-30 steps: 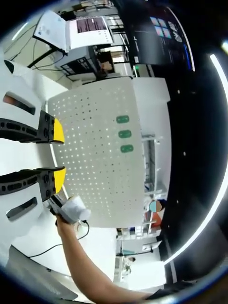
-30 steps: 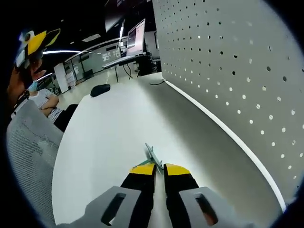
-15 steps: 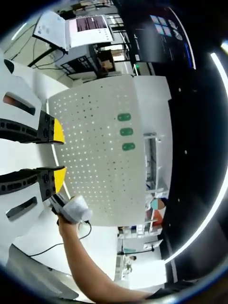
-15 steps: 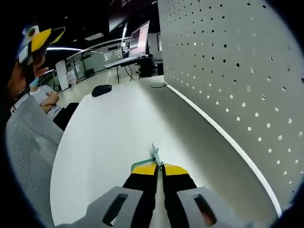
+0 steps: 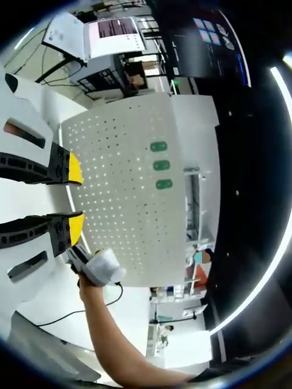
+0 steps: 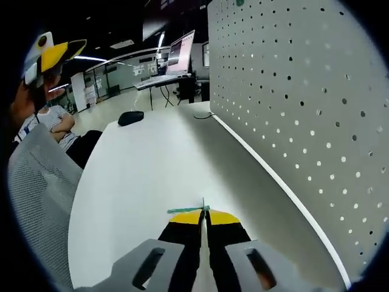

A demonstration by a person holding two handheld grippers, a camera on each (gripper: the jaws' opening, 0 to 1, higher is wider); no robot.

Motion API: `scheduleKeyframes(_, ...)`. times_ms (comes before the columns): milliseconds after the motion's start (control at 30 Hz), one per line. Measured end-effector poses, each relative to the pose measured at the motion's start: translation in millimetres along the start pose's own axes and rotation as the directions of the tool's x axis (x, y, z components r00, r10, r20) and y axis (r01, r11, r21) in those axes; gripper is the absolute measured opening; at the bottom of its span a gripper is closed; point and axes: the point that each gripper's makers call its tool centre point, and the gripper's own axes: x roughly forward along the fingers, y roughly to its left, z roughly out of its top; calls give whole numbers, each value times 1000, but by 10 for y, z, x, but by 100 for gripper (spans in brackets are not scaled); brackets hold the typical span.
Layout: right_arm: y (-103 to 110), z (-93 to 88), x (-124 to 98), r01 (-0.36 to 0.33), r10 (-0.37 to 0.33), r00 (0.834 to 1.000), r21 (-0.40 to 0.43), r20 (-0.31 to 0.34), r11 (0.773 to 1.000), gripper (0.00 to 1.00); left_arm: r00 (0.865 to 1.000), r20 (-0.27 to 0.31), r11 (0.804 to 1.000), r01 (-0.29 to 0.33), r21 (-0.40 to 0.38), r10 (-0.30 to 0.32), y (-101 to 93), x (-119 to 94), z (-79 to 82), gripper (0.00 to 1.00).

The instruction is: Insert the hook assembly into the mounting plate slot until the hook locks in place.

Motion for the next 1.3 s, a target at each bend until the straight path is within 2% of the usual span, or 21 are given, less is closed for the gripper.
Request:
scheduleKeyframes(400,-10,48,-43,14,-14,1000,7,-9,1000,1,1000,3,1000,8,0,-8,-22,-1,-4,17)
scheduleKeyframes(567,1,80,-94,14,-12,1000,91,-19,996,0,1000,-1,1000,16,-1,-16,-49,13,-33,17)
scheduleKeyframes(700,1,112,-137,15,-13,1000,119,-20,993,0,1000,-1,1000,26,-2,-26,-81,22,-47,17)
scheduleKeyframes(800,38,136,-183,10,-5,1000,202,-26,979,0,999,-2,999,34,-3,-34,-97,31,-64,17)
scheduleKeyframes(933,91,192,-250,5,2,1000,241,-29,971,0,998,-14,998,57,-1,-57,-145,49,-127,17)
scheduleKeyframes(1100,203,240,-325,-25,40,998,340,-38,940,0,993,-44,994,112,5,-112,-251,84,-237,17)
scheduleKeyframes(1300,325,281,-417,-50,75,996,380,-52,923,0,982,-77,984,176,23,-174,-377,133,-354,17)
